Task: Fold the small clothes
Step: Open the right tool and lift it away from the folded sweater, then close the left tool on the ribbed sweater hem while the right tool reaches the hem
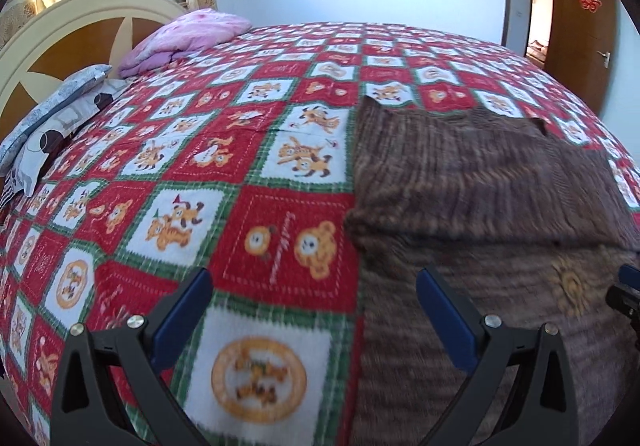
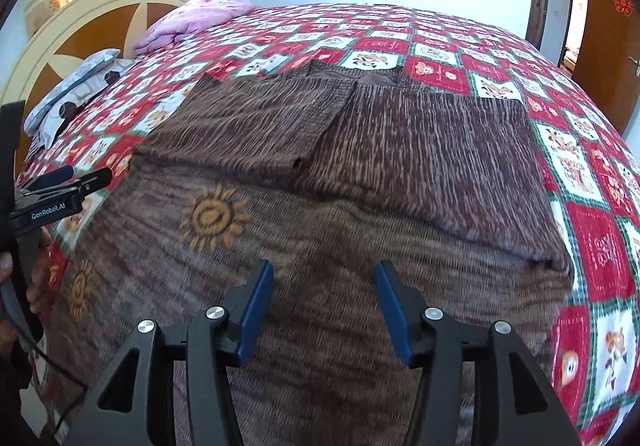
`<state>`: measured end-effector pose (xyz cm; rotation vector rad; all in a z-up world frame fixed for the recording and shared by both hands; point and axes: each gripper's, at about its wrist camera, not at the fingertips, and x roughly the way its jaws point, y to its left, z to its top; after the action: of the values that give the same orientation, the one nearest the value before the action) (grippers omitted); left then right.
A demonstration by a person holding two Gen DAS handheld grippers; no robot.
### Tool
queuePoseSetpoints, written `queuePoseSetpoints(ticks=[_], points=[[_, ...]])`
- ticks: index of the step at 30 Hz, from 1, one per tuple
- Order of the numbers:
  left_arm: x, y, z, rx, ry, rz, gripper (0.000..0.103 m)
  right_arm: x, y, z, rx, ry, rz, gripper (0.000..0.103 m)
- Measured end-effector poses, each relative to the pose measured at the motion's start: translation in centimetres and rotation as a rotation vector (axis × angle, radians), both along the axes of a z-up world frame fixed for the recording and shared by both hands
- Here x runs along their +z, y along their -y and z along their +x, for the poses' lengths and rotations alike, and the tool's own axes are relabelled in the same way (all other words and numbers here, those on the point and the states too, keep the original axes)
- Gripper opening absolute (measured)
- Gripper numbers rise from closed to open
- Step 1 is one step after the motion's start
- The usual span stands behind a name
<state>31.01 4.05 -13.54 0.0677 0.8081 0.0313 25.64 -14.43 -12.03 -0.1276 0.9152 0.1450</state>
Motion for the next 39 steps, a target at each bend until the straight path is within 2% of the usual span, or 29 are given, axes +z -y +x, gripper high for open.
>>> queuePoseSetpoints(ticks=[16,39], points=[[1.2,-0.1,-6.1,-0.017,0.046,-0.030,0.103,0.0,-0.2,-5.5,0.008,0.000,-0.024,0.055],[0.9,-0.3,-14.5,-0.074,0.032,-0.004,0.103,-0.1,-1.8,-12.8,0.064,-0.035,-0.034,0.056]])
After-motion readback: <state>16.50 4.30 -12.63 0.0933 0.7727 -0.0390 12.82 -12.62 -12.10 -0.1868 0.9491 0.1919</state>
